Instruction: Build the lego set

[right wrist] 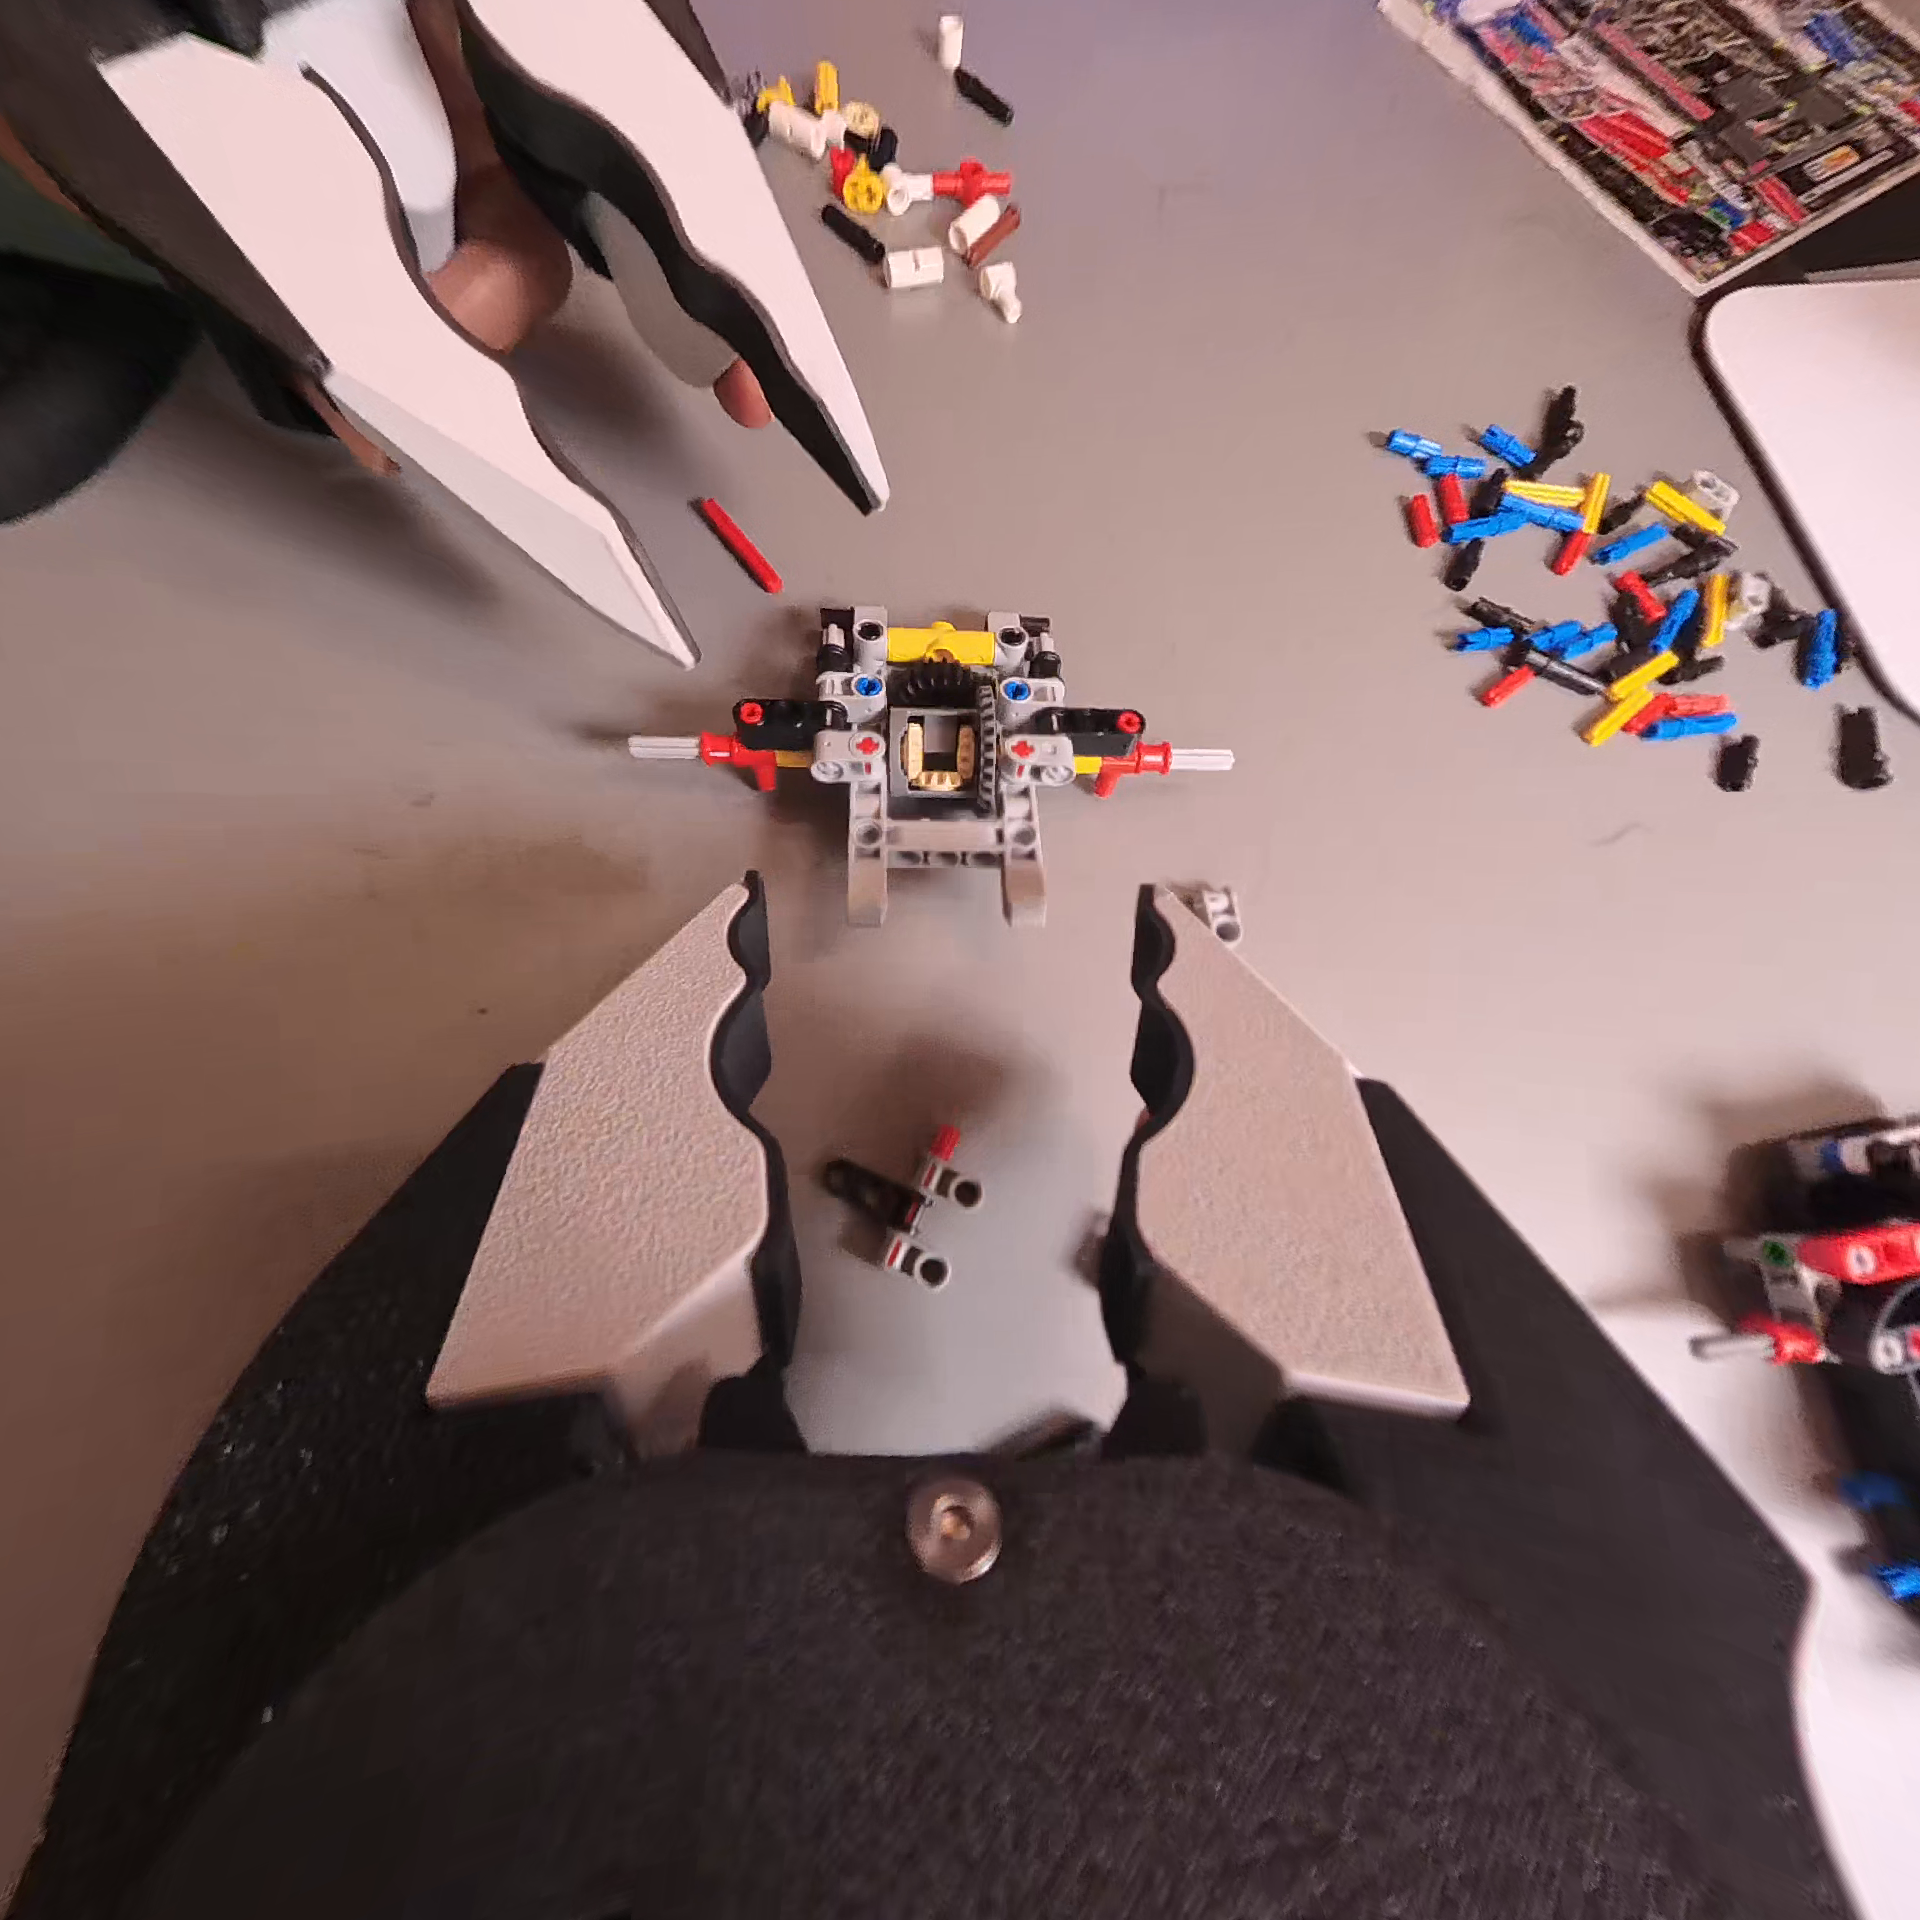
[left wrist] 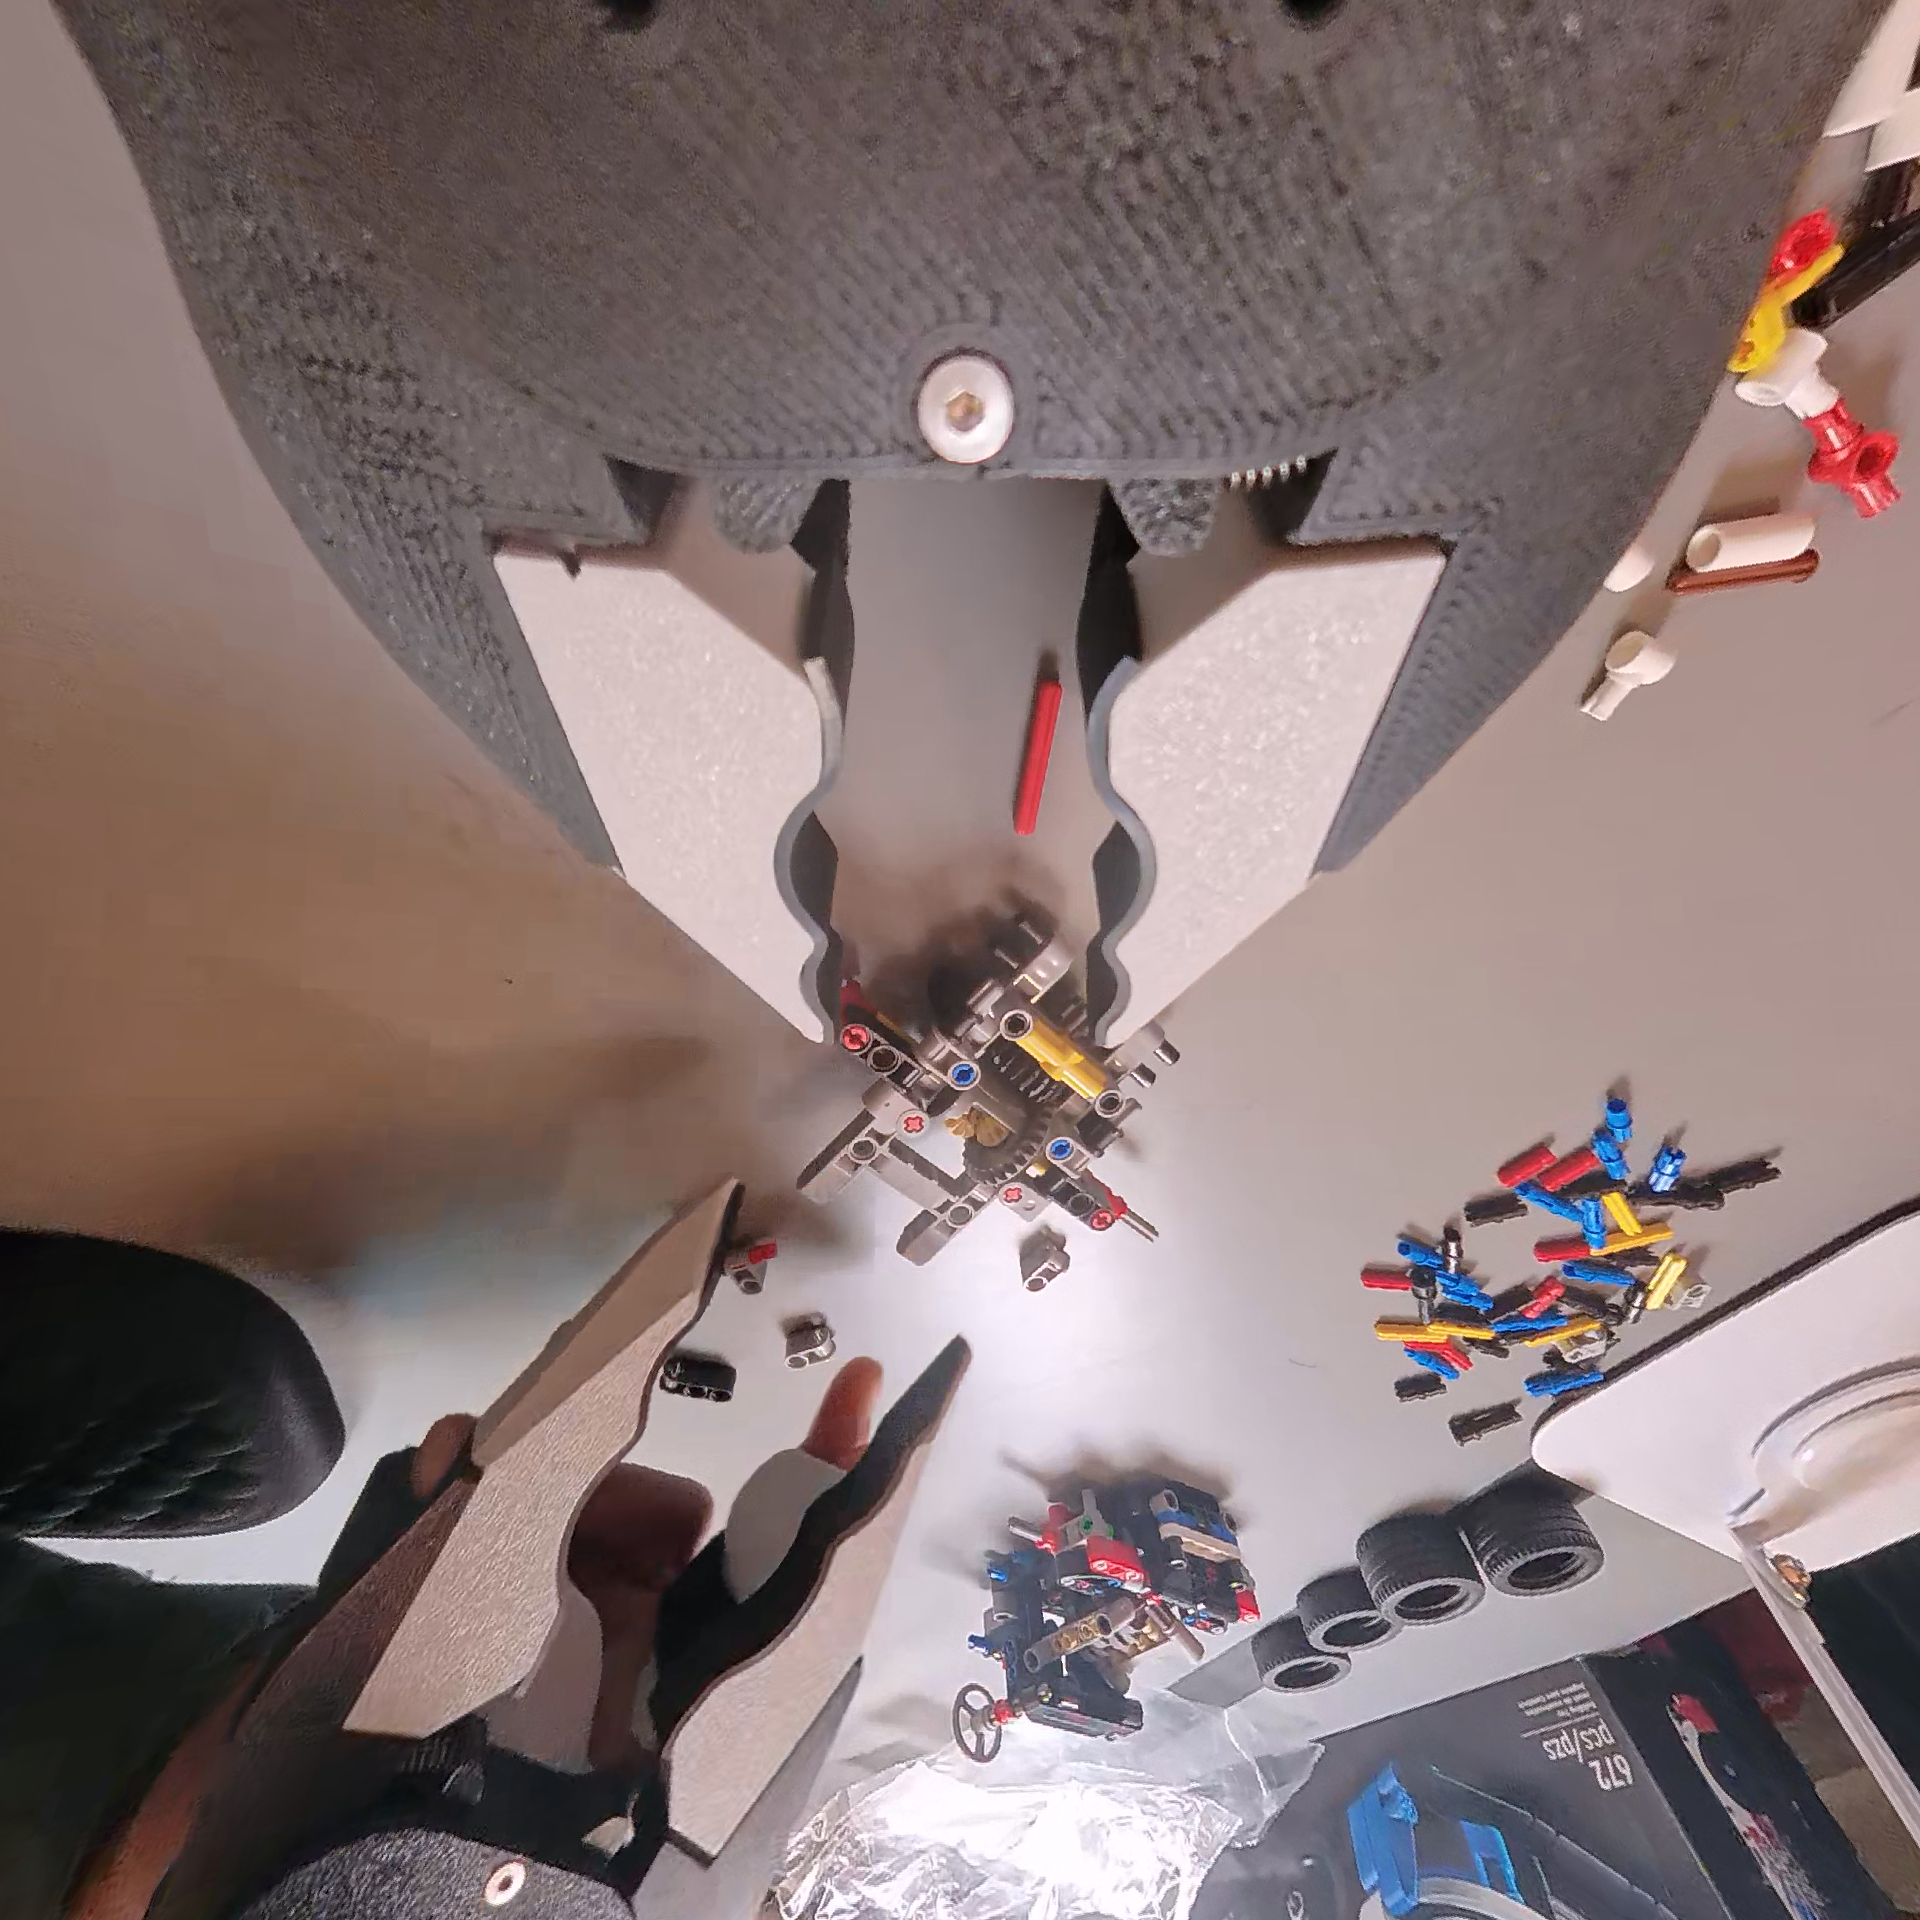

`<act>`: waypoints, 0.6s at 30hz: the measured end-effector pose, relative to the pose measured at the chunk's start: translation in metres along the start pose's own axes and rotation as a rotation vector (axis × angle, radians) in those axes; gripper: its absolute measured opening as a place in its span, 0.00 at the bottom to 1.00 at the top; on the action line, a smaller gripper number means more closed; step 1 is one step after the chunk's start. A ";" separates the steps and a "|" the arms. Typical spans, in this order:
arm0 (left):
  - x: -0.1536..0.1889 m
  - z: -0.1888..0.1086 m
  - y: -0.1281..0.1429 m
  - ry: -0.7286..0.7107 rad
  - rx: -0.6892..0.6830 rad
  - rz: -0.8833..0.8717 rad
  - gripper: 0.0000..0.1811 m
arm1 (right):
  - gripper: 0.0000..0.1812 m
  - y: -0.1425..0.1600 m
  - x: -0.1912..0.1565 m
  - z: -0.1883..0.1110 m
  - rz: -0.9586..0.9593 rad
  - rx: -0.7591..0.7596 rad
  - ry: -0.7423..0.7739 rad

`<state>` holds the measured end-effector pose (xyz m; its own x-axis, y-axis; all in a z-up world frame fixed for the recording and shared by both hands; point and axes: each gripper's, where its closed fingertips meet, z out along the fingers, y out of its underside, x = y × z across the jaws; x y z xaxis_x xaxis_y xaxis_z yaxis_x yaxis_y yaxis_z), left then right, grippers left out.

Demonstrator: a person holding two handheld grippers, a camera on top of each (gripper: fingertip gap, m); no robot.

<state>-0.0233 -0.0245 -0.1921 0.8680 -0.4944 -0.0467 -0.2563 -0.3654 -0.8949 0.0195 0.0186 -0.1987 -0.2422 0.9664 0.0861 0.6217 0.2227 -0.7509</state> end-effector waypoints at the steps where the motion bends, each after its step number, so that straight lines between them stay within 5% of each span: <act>1: 0.000 0.000 0.000 0.000 0.000 0.002 0.25 | 0.39 0.000 0.000 0.004 -0.014 -0.019 0.003; 18: 0.002 -0.002 0.000 0.011 0.003 0.012 0.25 | 0.09 -0.003 -0.008 0.013 -0.034 -0.024 0.030</act>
<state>-0.0228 -0.0272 -0.1916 0.8603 -0.5070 -0.0525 -0.2649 -0.3569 -0.8958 0.0097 0.0085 -0.2056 -0.2416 0.9615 0.1307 0.6314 0.2581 -0.7312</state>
